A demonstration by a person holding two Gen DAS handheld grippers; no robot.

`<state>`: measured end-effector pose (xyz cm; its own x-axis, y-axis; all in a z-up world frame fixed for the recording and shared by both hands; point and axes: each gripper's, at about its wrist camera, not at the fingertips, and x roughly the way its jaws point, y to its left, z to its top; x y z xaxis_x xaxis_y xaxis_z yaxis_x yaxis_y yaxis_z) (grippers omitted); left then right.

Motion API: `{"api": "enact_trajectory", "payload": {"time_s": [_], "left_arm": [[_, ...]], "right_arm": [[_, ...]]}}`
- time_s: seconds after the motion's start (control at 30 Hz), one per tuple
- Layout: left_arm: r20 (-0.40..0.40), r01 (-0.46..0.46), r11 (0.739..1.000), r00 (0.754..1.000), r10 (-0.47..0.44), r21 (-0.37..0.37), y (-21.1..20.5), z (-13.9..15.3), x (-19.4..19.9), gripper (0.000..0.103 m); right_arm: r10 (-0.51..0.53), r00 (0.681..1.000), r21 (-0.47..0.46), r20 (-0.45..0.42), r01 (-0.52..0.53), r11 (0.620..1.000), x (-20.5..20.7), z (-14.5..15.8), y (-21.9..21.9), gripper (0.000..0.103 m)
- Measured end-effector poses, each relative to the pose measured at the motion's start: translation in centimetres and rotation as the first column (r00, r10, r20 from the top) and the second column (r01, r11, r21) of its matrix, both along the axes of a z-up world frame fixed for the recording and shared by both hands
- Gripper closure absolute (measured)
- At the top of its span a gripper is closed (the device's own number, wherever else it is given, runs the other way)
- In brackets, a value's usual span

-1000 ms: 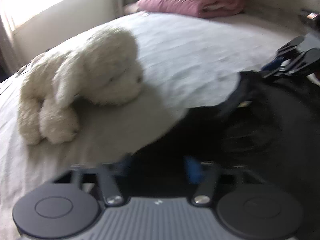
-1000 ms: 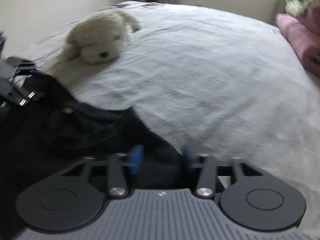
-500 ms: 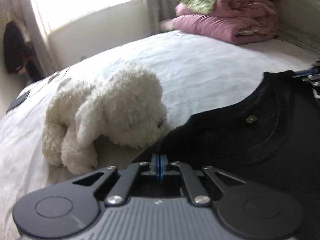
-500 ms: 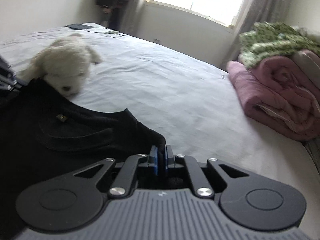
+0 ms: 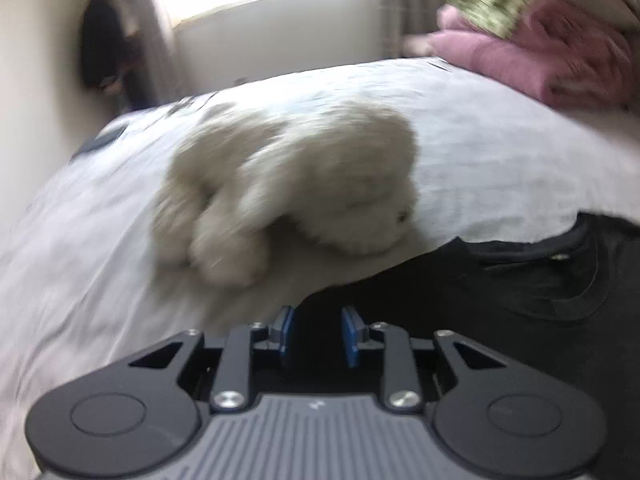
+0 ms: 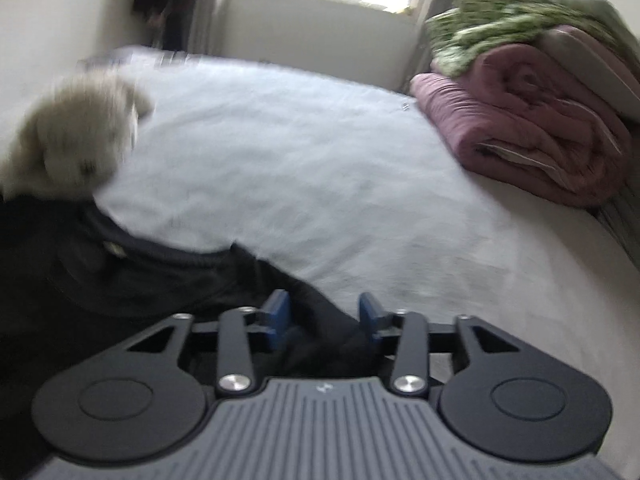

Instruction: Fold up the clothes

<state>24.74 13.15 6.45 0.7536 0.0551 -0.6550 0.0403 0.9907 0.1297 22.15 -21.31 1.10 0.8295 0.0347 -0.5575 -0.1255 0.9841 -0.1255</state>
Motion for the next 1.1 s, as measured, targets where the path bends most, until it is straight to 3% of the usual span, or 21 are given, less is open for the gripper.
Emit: {"api": "enact_trajectory", "payload": {"time_s": [0.07, 0.17, 0.23, 0.3, 0.37, 0.43, 0.5, 0.53, 0.57, 0.6, 0.63, 0.73, 0.9, 1.0, 1.07, 1.1], "left_arm": [[-0.003, -0.042, 0.999, 0.999, 0.042, -0.024, 2.0, 0.2, -1.9, 0.066], [-0.033, -0.126, 0.989, 0.992, 0.124, -0.073, 5.6, -0.1, -4.2, 0.063], [-0.072, -0.180, 0.970, 0.983, 0.170, -0.165, 7.9, -0.8, -4.8, 0.054], [-0.100, -0.192, 0.956, 0.980, 0.173, -0.223, 8.5, -1.5, -5.1, 0.046], [-0.126, -0.200, 0.940, 0.977, 0.171, -0.276, 8.9, -2.2, -5.4, 0.046], [-0.109, -0.190, 0.943, 0.980, 0.166, -0.273, 8.0, -2.5, -5.5, 0.046], [-0.098, -0.190, 0.952, 0.980, 0.171, -0.241, 6.9, -2.9, -5.5, 0.050], [-0.093, -0.191, 0.956, 0.980, 0.174, -0.223, 6.3, -3.1, -5.5, 0.064], [-0.088, -0.191, 0.960, 0.980, 0.176, -0.206, 5.7, -3.2, -5.4, 0.074], [-0.085, -0.190, 0.961, 0.981, 0.176, -0.201, 5.6, -3.2, -5.6, 0.095], [-0.081, -0.188, 0.962, 0.981, 0.175, -0.199, 5.5, -3.2, -5.7, 0.097], [-0.080, -0.248, 0.936, 0.969, 0.235, -0.249, 7.0, -2.5, -5.7, 0.097], [-0.061, -0.262, 0.923, 0.965, 0.255, -0.282, 9.5, -1.9, -5.8, 0.097], [-0.081, -0.269, 0.929, 0.963, 0.256, -0.256, 9.0, -2.8, -5.4, 0.097], [-0.077, -0.251, 0.940, 0.968, 0.240, -0.232, 8.7, -3.0, -5.4, 0.096], [-0.082, -0.245, 0.940, 0.969, 0.232, -0.237, 8.9, -2.8, -5.5, 0.091]], "right_arm": [[-0.038, 0.999, 0.053, 0.012, 0.037, 0.998, -2.0, 1.0, -1.9, 0.049], [-0.095, 0.995, 0.123, -0.039, 0.099, 0.987, -4.6, 1.2, -4.8, 0.048], [-0.111, 0.990, 0.146, -0.083, 0.123, 0.982, -6.2, 0.6, -6.1, 0.049], [-0.143, 0.981, 0.156, -0.132, 0.163, 0.974, -7.2, -0.2, -6.9, 0.048], [-0.154, 0.969, 0.191, -0.194, 0.191, 0.963, -7.6, -1.2, -7.2, 0.048], [-0.142, 0.957, 0.226, -0.254, 0.201, 0.953, -7.8, -2.1, -7.0, 0.049], [-0.134, 0.947, 0.231, -0.291, 0.205, 0.951, -8.0, -2.9, -6.5, 0.057], [-0.138, 0.950, 0.194, -0.281, 0.198, 0.961, -8.0, -3.0, -6.0, 0.067], [-0.143, 0.952, 0.156, -0.271, 0.190, 0.969, -8.0, -3.1, -5.6, 0.071], [-0.140, 0.954, 0.142, -0.265, 0.182, 0.973, -8.0, -3.1, -5.3, 0.091], [-0.131, 0.956, 0.143, -0.264, 0.173, 0.975, -8.0, -3.1, -5.2, 0.099], [-0.165, 0.961, 0.095, -0.220, 0.190, 0.977, -8.4, -2.3, -5.4, 0.100], [-0.282, 0.951, 0.033, -0.123, 0.288, 0.957, -10.0, 0.1, -7.1, 0.100], [-0.249, 0.955, -0.019, -0.159, 0.250, 0.968, -9.6, -1.2, -6.2, 0.099], [-0.176, 0.957, 0.015, -0.231, 0.185, 0.983, -8.9, -2.3, -6.3, 0.094], [-0.172, 0.959, 0.037, -0.227, 0.185, 0.982, -8.8, -2.0, -6.9, 0.088]]}}
